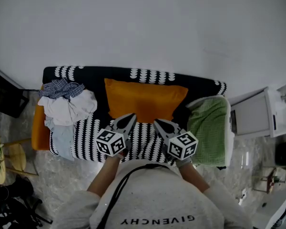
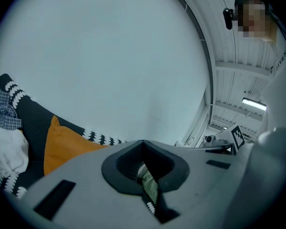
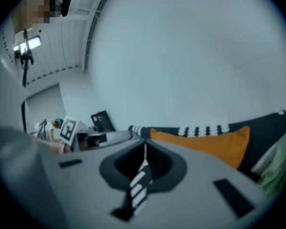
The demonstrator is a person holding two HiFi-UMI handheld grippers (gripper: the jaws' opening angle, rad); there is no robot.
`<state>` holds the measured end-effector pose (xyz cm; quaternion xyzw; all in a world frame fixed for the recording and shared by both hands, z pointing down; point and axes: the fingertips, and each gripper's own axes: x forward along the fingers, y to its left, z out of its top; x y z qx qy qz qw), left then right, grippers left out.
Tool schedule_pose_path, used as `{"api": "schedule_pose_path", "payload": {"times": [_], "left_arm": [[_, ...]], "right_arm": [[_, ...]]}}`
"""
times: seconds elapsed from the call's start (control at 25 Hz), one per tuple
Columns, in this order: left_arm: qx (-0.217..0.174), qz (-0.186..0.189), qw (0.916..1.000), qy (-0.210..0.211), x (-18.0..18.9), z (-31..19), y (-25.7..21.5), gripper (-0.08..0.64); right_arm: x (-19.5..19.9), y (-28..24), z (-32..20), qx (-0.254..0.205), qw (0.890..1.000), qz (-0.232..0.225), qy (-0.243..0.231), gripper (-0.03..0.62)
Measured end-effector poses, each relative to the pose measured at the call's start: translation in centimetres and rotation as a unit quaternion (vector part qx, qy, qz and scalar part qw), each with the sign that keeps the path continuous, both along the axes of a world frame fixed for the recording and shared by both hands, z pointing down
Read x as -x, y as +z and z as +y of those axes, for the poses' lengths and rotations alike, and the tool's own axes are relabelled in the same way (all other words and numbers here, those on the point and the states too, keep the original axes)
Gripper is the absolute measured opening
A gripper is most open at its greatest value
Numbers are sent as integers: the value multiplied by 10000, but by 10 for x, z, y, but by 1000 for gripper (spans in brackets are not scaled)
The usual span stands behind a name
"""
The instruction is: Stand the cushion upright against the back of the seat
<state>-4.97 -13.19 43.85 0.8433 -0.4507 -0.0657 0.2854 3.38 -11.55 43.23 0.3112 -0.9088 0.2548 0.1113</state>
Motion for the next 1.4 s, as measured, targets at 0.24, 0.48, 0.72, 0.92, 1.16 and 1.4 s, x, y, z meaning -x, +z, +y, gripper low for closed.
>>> {"api": "schedule_pose_path", "payload": {"times": [0.24, 0.48, 0.72, 0.92, 1.16, 1.4], "left_arm": [[50, 42, 10000, -6, -1, -2, 4, 23], [19, 45, 10000, 14, -3, -4, 4, 23], [-102, -119, 9999, 28, -5, -8, -1, 23], [-247, -216, 9994, 83, -9, -9, -7, 23], [-240, -221, 9993, 200, -16, -5, -3, 23], [-180, -198, 9995, 168, -13, -4, -1, 23]], "right_arm": [[0, 2, -1, 27, 10000, 37, -2, 20], [2, 5, -1, -8, 9999, 115, 12, 20], [-2, -2, -9, -193, 9995, 164, 197, 20], [-2, -9, -13, -340, 9990, 141, 248, 20], [-3, -2, -8, -304, 9990, 178, 268, 20], [-11, 1, -4, -278, 9987, 230, 363, 18]]}}
